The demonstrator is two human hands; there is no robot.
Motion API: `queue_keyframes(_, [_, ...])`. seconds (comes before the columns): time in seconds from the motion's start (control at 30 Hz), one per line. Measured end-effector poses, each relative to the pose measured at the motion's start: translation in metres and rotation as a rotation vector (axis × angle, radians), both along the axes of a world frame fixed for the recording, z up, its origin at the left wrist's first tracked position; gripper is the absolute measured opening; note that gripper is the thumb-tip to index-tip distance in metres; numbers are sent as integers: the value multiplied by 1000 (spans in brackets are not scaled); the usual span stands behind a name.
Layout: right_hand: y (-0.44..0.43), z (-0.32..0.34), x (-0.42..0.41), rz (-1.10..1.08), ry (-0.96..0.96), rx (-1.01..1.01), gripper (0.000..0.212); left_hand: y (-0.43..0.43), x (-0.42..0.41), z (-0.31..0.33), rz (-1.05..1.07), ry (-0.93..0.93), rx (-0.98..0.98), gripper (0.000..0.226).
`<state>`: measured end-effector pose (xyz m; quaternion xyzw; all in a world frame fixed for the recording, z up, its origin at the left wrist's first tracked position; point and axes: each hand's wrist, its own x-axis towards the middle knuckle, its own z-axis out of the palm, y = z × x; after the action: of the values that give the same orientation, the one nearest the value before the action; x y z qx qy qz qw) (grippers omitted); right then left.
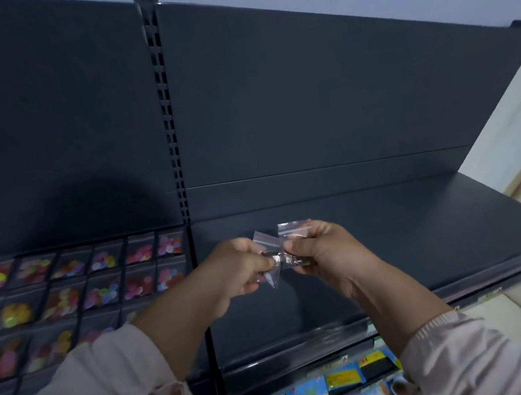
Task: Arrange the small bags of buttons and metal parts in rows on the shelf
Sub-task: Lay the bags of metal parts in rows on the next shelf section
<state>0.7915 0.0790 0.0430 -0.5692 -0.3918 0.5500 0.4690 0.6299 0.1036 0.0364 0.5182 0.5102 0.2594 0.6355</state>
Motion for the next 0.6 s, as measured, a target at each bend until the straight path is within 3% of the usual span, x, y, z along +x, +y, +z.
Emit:
queue_keyframes(0.27, [50, -12, 41, 13, -246, 86, 12, 44, 31, -11, 242, -120, -43, 24])
queue_keyframes(0.43, [92, -19, 66, 106, -158, 0, 12, 70, 57, -22, 343, -147, -129, 16])
queue_keyframes(0.6, [131, -34, 84, 174, -247, -81, 13, 95, 77, -33, 450, -1, -96, 12])
